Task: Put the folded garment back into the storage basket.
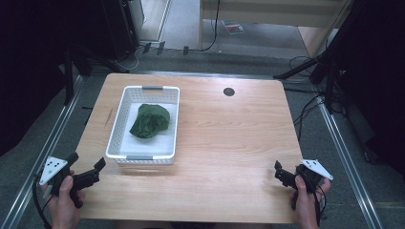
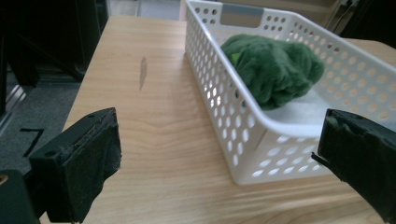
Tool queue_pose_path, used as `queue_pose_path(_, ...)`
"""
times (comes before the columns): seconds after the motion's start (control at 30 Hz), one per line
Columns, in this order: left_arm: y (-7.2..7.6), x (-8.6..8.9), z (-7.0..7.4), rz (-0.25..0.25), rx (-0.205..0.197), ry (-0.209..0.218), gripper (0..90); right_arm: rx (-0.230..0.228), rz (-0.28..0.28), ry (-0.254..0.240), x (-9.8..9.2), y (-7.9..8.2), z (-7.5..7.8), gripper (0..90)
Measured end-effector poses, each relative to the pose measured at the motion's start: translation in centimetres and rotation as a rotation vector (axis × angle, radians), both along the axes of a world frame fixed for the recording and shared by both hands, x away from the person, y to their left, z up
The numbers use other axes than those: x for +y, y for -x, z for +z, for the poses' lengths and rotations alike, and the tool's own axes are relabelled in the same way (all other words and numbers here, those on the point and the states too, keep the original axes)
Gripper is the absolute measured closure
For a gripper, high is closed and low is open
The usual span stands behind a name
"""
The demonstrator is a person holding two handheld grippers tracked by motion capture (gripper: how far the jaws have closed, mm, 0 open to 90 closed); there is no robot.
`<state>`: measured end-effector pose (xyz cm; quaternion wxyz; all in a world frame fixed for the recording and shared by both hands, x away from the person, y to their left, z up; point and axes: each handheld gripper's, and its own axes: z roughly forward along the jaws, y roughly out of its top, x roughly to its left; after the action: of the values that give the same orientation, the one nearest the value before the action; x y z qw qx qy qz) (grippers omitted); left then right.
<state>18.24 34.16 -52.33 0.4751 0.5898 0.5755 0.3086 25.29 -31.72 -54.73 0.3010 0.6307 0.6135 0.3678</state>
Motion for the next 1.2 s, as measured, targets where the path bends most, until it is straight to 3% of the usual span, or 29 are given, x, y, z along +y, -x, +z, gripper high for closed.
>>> queue_pose_path(0.53,-0.2,1.1,-2.7,-0.001,0.047,-0.033,0.1,0.002,0.000,-0.009,-0.1,0.0,0.0,0.0)
queue_pose_path(0.77,-0.2,1.6,-2.9,0.015,0.045,0.008,0.1,0.001,0.001,-0.007,0.0,0.0,0.0,0.0)
queue_pose_path(1.2,-0.4,1.6,-3.0,0.018,0.072,0.025,0.1,0.003,-0.001,-0.009,-0.1,0.0,0.0,0.0)
